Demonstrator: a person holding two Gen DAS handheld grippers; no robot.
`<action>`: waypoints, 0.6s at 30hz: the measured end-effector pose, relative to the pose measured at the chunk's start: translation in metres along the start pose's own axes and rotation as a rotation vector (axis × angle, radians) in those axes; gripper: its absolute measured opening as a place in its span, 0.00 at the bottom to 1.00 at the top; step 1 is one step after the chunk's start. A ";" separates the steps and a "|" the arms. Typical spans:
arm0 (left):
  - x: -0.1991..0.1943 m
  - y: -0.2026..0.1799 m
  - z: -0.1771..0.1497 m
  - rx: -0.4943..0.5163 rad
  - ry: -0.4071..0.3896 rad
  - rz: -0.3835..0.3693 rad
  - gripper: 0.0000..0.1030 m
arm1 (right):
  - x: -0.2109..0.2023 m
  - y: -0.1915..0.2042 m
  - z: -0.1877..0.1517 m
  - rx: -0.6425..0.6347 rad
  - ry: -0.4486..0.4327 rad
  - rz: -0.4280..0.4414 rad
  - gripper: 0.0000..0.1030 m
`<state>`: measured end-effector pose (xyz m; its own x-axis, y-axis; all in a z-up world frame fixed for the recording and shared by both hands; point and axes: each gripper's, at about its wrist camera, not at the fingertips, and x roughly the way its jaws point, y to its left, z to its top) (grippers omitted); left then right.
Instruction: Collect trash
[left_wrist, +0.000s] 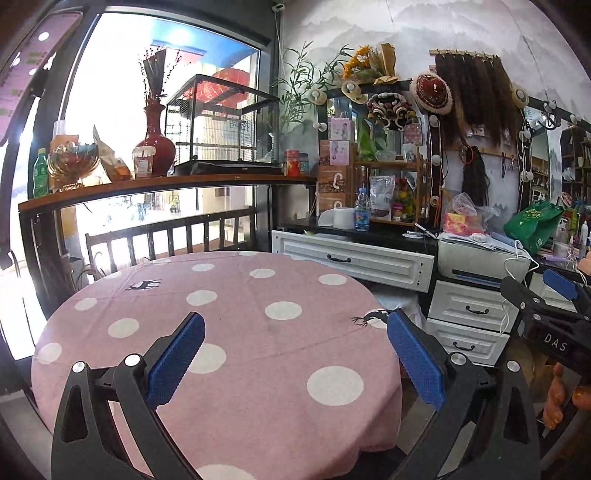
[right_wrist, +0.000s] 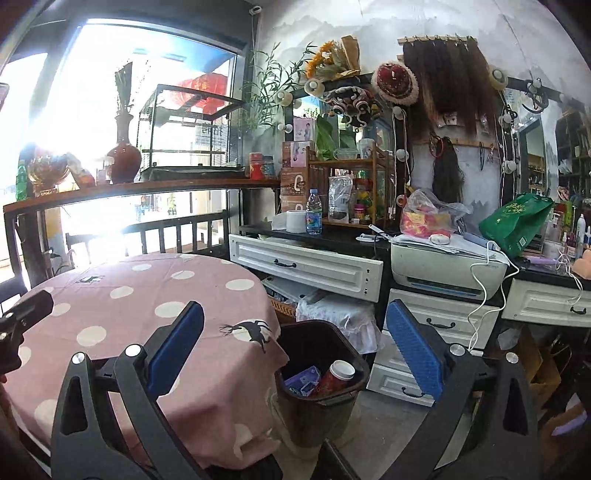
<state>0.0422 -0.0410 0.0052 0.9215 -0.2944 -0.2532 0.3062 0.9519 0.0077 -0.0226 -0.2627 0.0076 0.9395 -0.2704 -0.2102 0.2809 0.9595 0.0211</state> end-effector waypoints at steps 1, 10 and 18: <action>-0.006 0.000 -0.002 -0.004 -0.004 0.001 0.95 | -0.009 0.001 -0.002 -0.002 -0.007 0.007 0.94; -0.040 0.002 -0.006 -0.059 -0.055 0.042 0.95 | -0.066 0.002 -0.012 -0.009 -0.086 -0.017 0.95; -0.050 -0.007 -0.008 -0.039 -0.084 0.037 0.95 | -0.079 -0.004 -0.011 0.010 -0.109 -0.004 0.94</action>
<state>-0.0082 -0.0322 0.0102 0.9494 -0.2631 -0.1715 0.2632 0.9645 -0.0227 -0.1004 -0.2446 0.0131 0.9541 -0.2814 -0.1022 0.2858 0.9578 0.0308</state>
